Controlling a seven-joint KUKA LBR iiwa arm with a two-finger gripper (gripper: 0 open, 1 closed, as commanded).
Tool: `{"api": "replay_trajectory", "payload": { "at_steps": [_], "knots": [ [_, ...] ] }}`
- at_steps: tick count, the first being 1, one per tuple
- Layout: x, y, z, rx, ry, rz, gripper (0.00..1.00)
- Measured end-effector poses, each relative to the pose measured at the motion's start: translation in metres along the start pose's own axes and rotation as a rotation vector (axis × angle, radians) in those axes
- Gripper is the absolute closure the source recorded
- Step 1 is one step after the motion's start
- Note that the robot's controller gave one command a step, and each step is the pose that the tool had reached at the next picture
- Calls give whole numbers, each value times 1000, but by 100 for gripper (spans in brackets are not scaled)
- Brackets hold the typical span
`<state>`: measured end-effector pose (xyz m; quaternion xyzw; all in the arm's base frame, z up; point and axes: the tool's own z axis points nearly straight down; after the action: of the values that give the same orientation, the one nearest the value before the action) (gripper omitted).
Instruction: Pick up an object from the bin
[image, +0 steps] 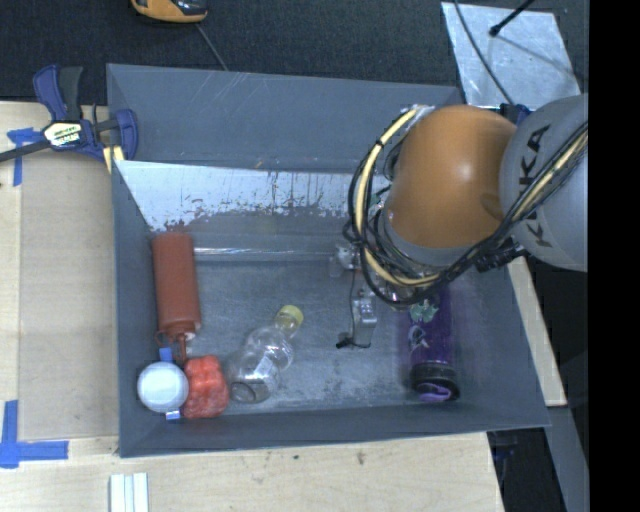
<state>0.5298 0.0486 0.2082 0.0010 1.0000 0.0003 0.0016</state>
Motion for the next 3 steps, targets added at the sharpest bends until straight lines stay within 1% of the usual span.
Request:
{"api": "replay_trajectory", "payload": {
  "at_steps": [1, 2, 3],
  "knots": [
    [-2, 1, 1, 0, -2, 1, 0],
    [-13, 8, 7, 2, -6, 14, 0],
    [-12, 36, -14, 1, 12, -95, 0]
  ]
}}
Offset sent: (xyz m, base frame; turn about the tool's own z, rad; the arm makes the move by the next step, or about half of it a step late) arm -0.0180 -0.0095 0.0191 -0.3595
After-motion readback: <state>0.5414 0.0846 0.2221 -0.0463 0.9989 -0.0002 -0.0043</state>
